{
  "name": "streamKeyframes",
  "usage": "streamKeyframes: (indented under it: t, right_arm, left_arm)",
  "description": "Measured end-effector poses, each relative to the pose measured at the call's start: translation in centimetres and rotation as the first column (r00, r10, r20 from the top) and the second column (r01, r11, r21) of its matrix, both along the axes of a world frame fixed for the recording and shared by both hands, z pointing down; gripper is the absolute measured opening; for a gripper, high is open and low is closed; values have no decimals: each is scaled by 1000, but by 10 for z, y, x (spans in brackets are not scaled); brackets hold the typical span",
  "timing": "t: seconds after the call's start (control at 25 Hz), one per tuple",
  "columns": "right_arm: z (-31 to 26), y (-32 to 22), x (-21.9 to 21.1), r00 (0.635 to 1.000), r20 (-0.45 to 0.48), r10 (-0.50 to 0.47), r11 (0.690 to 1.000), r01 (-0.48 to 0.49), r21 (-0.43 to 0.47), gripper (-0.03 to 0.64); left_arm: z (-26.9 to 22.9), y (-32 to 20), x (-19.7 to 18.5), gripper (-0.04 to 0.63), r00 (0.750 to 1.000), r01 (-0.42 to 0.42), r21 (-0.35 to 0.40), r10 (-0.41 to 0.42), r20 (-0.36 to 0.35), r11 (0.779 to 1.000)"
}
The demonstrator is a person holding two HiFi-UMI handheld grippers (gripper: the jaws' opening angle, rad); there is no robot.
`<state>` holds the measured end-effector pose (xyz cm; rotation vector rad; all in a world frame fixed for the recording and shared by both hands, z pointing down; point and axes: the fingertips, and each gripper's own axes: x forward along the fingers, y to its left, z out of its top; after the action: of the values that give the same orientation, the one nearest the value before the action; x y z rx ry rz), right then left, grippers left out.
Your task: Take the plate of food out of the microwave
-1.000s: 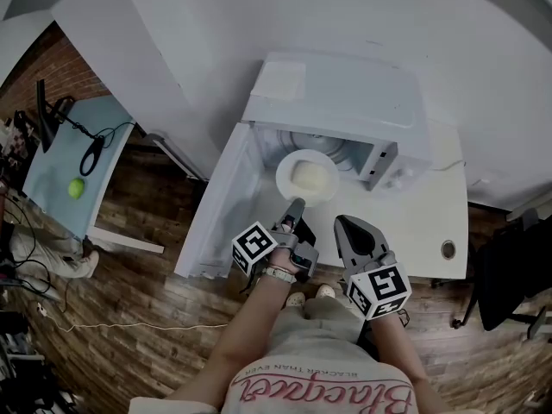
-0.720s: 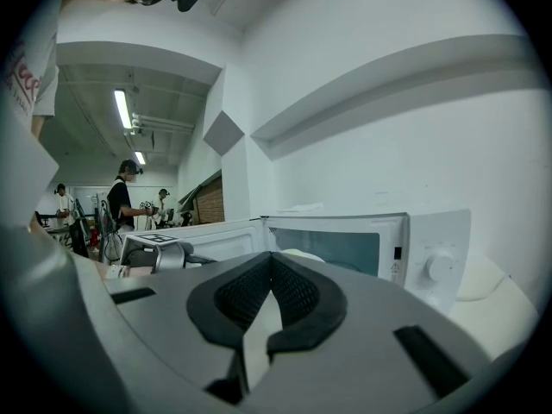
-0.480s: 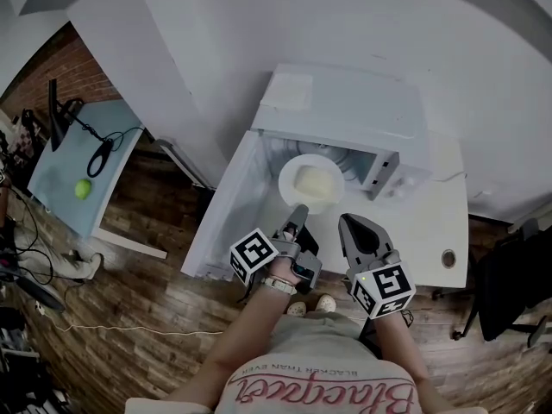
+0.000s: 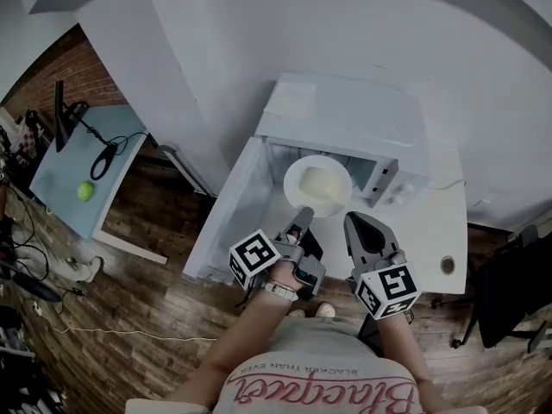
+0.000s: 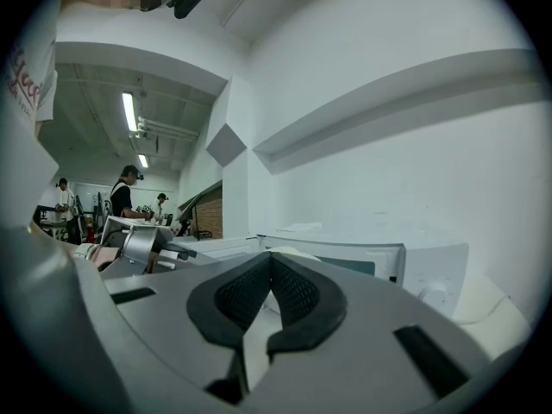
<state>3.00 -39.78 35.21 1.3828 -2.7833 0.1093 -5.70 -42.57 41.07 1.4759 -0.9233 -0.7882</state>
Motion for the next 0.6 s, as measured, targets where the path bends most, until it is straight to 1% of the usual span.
streamKeyframes:
  t: [0.24,0.6]
  right_arm:
    - [-12,1,8,1000,0,12,999,-12,37,11]
    - [-31,-1,20,999,15,34,995,-35,89,11]
  left_arm:
    - [-18,4,3,14,1000,-6,19,6,-13,1000]
    - [-48,4,18,14,999,-36,81,39,-35,996]
